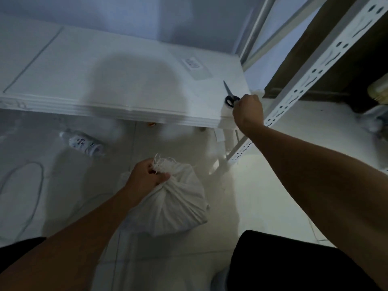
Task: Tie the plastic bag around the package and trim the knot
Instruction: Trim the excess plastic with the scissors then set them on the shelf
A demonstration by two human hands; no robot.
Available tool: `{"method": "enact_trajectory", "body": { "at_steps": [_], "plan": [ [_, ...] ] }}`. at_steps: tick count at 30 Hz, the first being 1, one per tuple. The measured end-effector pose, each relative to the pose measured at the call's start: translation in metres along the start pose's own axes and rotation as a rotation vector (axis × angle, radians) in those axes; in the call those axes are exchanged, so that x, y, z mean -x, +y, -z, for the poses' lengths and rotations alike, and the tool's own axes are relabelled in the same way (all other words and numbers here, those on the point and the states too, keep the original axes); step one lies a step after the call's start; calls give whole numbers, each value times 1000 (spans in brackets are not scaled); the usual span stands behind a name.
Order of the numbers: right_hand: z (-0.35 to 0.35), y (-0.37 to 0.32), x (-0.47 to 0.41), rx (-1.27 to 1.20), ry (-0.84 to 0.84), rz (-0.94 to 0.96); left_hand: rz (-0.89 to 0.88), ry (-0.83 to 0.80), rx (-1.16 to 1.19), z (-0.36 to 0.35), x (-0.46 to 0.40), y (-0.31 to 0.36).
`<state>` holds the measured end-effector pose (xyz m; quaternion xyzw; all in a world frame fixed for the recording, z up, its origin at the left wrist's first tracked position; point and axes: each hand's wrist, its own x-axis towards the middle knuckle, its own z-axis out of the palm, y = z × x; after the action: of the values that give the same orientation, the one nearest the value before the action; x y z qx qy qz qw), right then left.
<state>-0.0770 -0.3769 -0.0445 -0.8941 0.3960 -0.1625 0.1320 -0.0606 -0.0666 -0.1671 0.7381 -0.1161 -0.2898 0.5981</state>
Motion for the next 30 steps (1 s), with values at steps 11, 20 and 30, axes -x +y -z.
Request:
{"method": "enact_trajectory", "body": {
  "at_steps": [11,20,30],
  "plan": [
    [-31,8,-55,-77,-119,-251,-17,-109,-175,-8,-7,4],
    [-7,4,-28,-36,-221,-157,-133,-60,-227,-30,-24,56],
    [30,32,108,-893,-612,-357,-154,-218,-458,-20,-18,94]
  ]
}}
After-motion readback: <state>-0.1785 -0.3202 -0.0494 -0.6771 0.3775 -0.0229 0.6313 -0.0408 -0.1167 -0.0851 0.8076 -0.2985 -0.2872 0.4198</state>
